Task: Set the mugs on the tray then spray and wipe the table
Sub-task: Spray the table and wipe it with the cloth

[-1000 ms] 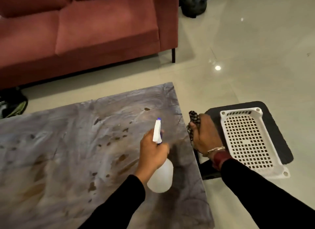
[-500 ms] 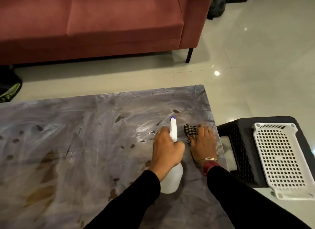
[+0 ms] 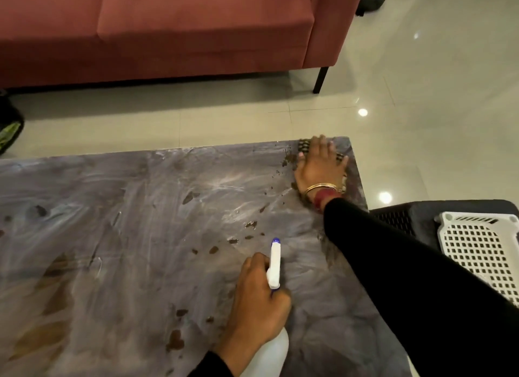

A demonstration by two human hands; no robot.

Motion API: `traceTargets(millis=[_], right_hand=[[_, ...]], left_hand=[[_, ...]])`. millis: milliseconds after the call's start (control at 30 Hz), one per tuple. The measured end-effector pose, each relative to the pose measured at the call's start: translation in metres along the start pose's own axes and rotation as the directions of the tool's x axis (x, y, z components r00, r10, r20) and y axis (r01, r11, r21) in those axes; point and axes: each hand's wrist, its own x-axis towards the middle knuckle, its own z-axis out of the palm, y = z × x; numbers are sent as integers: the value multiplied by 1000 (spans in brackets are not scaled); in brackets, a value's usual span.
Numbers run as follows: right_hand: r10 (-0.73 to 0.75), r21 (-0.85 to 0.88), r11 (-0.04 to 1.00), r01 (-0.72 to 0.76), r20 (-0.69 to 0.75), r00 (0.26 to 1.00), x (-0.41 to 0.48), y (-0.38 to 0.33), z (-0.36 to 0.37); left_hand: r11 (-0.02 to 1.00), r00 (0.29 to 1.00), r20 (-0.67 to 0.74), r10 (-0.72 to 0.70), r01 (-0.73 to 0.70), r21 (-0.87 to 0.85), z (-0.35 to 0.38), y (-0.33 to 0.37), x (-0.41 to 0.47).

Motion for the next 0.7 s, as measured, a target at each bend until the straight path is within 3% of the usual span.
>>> traceTargets(millis=[67,133,200,233,267,367,433,467,533,633,700], right_hand=[[-250,-43,966,255,87,964,-19,-36,8],[-539,-12,833,554,216,814,-64,-53,14],[-707,19,687,726,248,662,-107,-36,14],[-708,28,689,724,242,664,-109,-17,11],[-652,4,743,669,227,723,-99,5,6],[-210,-64,974,219,133,969,-26,47,-16],[-15,13,1000,14,106,994,27,33,-27],[-29,26,999,27,92,995,40,13,-27],[-230,-16,972,233,119,966,40,-33,-13],[-565,-92,800,593,218,796,-24,-66,10],[-682,-66,692,719,268,681,-80,-33,12]], left_hand=[[999,1000,-12,-22,22,-31,-2,-2,-6],[998,998,-22,-51,50,-46,-5,-2,-9],[996,997,-24,-76,75,-38,-11,2,-8],[995,996,-26,-88,87,-39,-12,2,-8],[995,995,-22,-100,99,-34,-12,3,-8],[995,996,14,-90,90,-30,-13,5,-3],[997,997,28,-68,68,-24,-14,6,2],[998,998,35,-58,60,-31,-15,6,4],[997,998,42,-52,54,-46,-16,4,7],[999,998,15,-54,54,6,-11,1,0],[998,998,31,-60,59,10,-5,2,-13]])
